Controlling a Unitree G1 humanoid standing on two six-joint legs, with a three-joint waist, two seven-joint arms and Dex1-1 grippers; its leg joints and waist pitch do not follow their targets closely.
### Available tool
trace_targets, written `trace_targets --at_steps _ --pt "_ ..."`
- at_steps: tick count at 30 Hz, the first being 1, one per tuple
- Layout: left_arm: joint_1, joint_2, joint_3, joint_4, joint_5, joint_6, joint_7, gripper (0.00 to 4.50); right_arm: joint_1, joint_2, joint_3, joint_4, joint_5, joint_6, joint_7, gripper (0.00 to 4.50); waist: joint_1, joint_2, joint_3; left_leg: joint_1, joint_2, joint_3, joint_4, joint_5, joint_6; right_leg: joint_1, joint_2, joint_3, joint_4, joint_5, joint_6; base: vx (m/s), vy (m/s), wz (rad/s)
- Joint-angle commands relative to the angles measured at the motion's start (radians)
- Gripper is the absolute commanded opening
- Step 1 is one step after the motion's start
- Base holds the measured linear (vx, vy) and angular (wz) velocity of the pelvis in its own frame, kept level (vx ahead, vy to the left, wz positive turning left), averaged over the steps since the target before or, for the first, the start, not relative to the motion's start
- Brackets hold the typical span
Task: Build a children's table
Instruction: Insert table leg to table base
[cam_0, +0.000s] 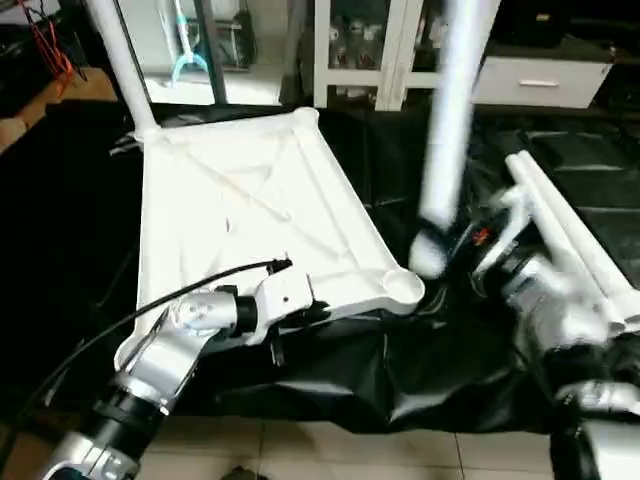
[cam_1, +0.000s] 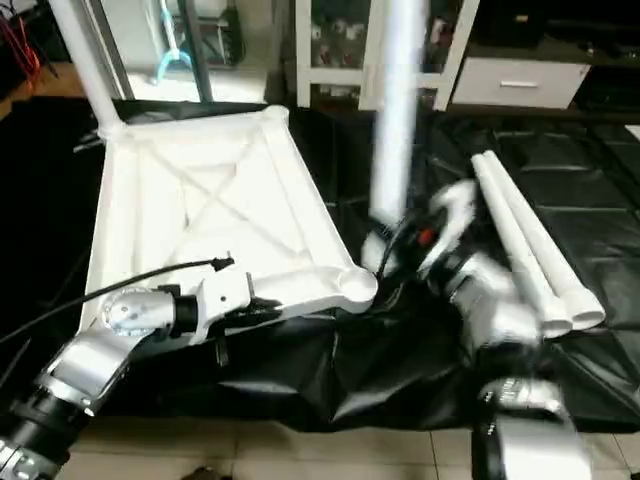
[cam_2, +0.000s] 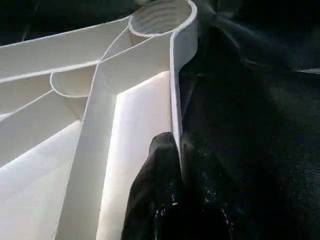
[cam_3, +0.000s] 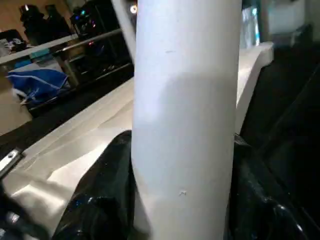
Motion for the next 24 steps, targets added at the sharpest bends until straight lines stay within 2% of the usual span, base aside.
trace_targets --at_steps 1,4,5,11,12,13,14,15,17,18,19,20,21,22,24 --pt "0.005 0.001 -0.014 0.0 0.012 -0.003 0.0 0.0 -0.006 -0.008 -0.009 -0.043 0.016 -0.009 0.015 1.9 -0.004 -0.013 -0.067 0.025 0.008 0.004 -0.062 -0.086 0.077 0.036 -0.054 0.033 -0.086 0.165 -0.273 0.0 0.0 0.0" --pt "0.004 0.0 -0.014 0.002 0.014 -0.007 0.001 0.0 0.025 0.021 -0.019 -0.111 0.062 0.005 0.02 1.9 -0.005 -0.015 -0.064 0.025 0.008 0.004 -0.065 -0.103 0.076 0.036 -0.056 0.035 -0.09 0.157 -0.259 0.0 0.0 0.0" --pt "0.002 -0.001 -0.015 0.004 0.015 -0.008 0.002 0.0 0.032 0.033 -0.024 -0.124 0.069 -0.005 0.017 1.9 -0.006 -0.01 -0.064 0.026 0.009 0.003 -0.066 -0.107 0.074 0.034 -0.056 0.034 -0.09 0.152 -0.257 0.0 0.0 0.0" --pt "-0.009 -0.009 -0.011 0.015 0.024 -0.014 0.021 0.0 0.034 0.057 -0.029 -0.137 0.047 -0.09 0.012 1.9 -0.007 -0.008 -0.063 0.027 0.01 0.003 -0.068 -0.113 0.056 0.032 -0.056 0.035 -0.091 0.155 -0.26 0.0 0.0 0.0" --pt "-0.02 -0.023 0.01 0.013 -0.006 0.037 0.022 0.0 0.023 0.048 -0.032 -0.136 0.034 -0.119 0.005 1.9 -0.007 -0.009 -0.063 0.027 0.009 0.003 -0.068 -0.111 0.053 0.032 -0.056 0.035 -0.09 0.16 -0.26 0.0 0.0 0.0" --pt "-0.02 -0.023 0.01 0.013 -0.006 0.037 0.022 0.0 0.023 0.048 -0.032 -0.136 0.034 -0.119 0.005 1.9 -0.005 -0.008 -0.063 0.028 0.009 0.004 -0.068 -0.112 0.053 0.032 -0.055 0.035 -0.091 0.159 -0.26 0.0 0.0 0.0" --pt "-0.026 -0.031 0.023 0.01 -0.029 0.076 0.016 0.0 0.017 0.043 -0.033 -0.135 0.027 -0.134 0.0 1.9 -0.006 -0.01 -0.062 0.027 0.008 0.004 -0.069 -0.116 0.05 0.032 -0.055 0.035 -0.09 0.155 -0.261 0.0 0.0 0.0" --pt "-0.038 -0.047 0.059 -0.012 -0.08 0.099 0.015 0.27 0.004 0.025 -0.032 -0.138 0.005 -0.17 -0.013 1.9 -0.006 -0.008 -0.064 0.026 0.008 0.003 -0.069 -0.116 0.051 0.035 -0.056 0.034 -0.091 0.15 -0.261 0.0 0.0 0.0" --pt "-0.047 -0.055 0.09 -0.04 -0.127 0.108 0.006 0.55 -0.009 0.009 -0.033 -0.143 -0.013 -0.199 -0.026 1.9 -0.008 -0.012 -0.064 0.024 0.005 0.003 -0.067 -0.103 0.048 0.037 -0.055 0.034 -0.091 0.16 -0.261 0.0 0.0 0.0" --pt "-0.05 -0.058 0.104 -0.057 -0.152 0.112 -0.002 0.55 -0.017 0.003 -0.037 -0.147 -0.017 -0.207 -0.033 1.9 -0.006 -0.009 -0.069 0.024 0.004 0.003 -0.065 -0.098 0.046 0.039 -0.056 0.034 -0.088 0.167 -0.262 0.0 0.0 0.0" --pt "-0.052 -0.058 0.117 -0.075 -0.182 0.124 -0.016 0.55 -0.024 -0.002 -0.04 -0.151 -0.019 -0.212 -0.039 1.9 -0.007 -0.01 -0.071 0.021 0.003 0.004 -0.063 -0.075 0.054 0.041 -0.053 0.034 -0.086 0.214 -0.271 0.0 0.0 0.0" --pt "-0.056 -0.06 0.156 -0.126 -0.277 0.176 -0.057 0.66 -0.04 -0.014 -0.042 -0.154 -0.034 -0.229 -0.051 1.9 -0.005 -0.009 -0.07 0.021 0.003 0.003 -0.062 -0.071 0.054 0.039 -0.054 0.034 -0.083 0.225 -0.275 0.0 0.0 0.0" --pt "-0.06 -0.058 0.185 -0.153 -0.335 0.214 -0.077 0.83 -0.049 -0.021 -0.043 -0.156 -0.041 -0.236 -0.061 1.9 -0.004 -0.005 -0.073 0.022 0.003 0.004 -0.061 -0.065 0.057 0.038 -0.053 0.033 -0.079 0.241 -0.284 0.0 0.0 0.0" --pt "-0.064 -0.054 0.208 -0.173 -0.379 0.247 -0.094 0.95 -0.055 -0.025 -0.042 -0.156 -0.048 -0.244 -0.069 1.9 -0.006 -0.008 -0.071 0.021 0.002 0.005 -0.06 -0.065 0.061 0.037 -0.05 0.033 -0.08 0.246 -0.286 0.0 0.0 0.0" --pt "-0.067 -0.047 0.228 -0.186 -0.411 0.28 -0.111 0.98 -0.058 -0.026 -0.039 -0.157 -0.047 -0.244 -0.071 1.9 -0.008 -0.009 -0.068 0.021 0.0 0.006 -0.06 -0.074 0.068 0.038 -0.048 0.034 -0.083 0.237 -0.286 0.0 0.0 0.0"
